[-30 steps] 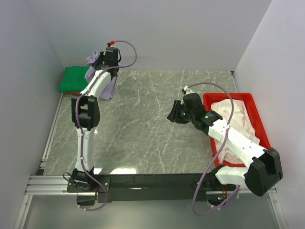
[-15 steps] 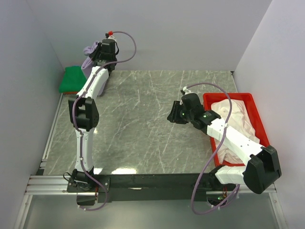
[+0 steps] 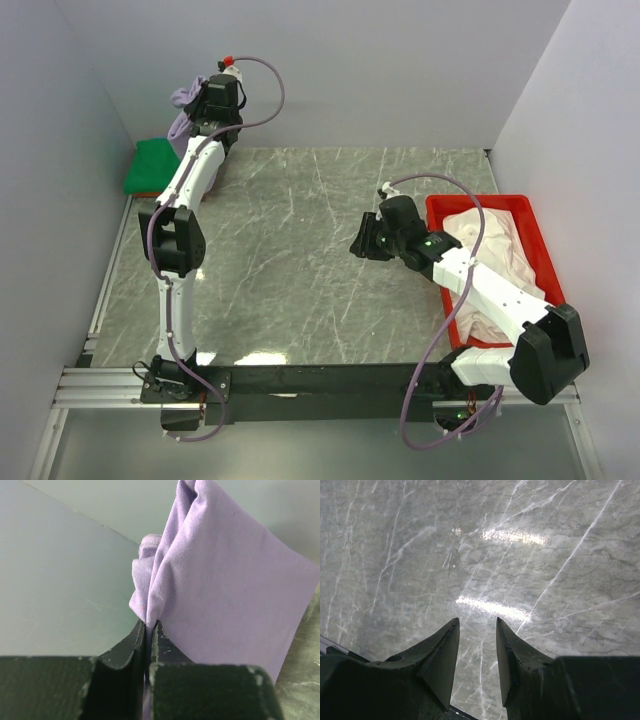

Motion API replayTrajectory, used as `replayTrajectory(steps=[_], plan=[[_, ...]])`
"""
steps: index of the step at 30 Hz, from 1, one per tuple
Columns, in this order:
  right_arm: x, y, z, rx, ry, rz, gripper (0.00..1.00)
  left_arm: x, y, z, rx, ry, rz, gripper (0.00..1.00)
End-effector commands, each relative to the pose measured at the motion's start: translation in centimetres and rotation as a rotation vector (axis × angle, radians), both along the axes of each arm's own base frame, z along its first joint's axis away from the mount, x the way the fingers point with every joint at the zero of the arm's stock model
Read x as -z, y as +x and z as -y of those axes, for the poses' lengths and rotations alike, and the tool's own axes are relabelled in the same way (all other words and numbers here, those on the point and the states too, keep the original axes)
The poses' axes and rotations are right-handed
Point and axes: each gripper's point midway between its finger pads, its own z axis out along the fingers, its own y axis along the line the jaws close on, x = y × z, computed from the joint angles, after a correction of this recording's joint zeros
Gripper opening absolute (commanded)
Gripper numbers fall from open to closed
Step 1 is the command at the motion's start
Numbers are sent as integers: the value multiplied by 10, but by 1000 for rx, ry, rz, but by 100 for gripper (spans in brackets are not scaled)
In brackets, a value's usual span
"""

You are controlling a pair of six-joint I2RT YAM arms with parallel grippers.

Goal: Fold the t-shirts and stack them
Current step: Neatly place the folded tshirt to the corner

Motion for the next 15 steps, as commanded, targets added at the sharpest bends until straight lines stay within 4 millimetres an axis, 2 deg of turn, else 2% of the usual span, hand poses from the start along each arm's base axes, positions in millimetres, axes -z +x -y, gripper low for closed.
replayTrajectory(steps=[1,6,10,13,15], plan=[[-7,6,-7,-11,9,28,42,-82,-17,-10,7,-31,175,0],[-7,9,-9,-12,7,26,42,-72,-14,-21,8,-56,175,0],[-4,11,-10,-12,-11,14,42,-65,-11,-37,0,-76,178,0],[-1,13,-12,-10,-17,1,42,-55,-7,-50,-2,-90,185,0],[3,15,-14,-8,-21,-7,42,-42,-3,-57,0,-105,172,0]])
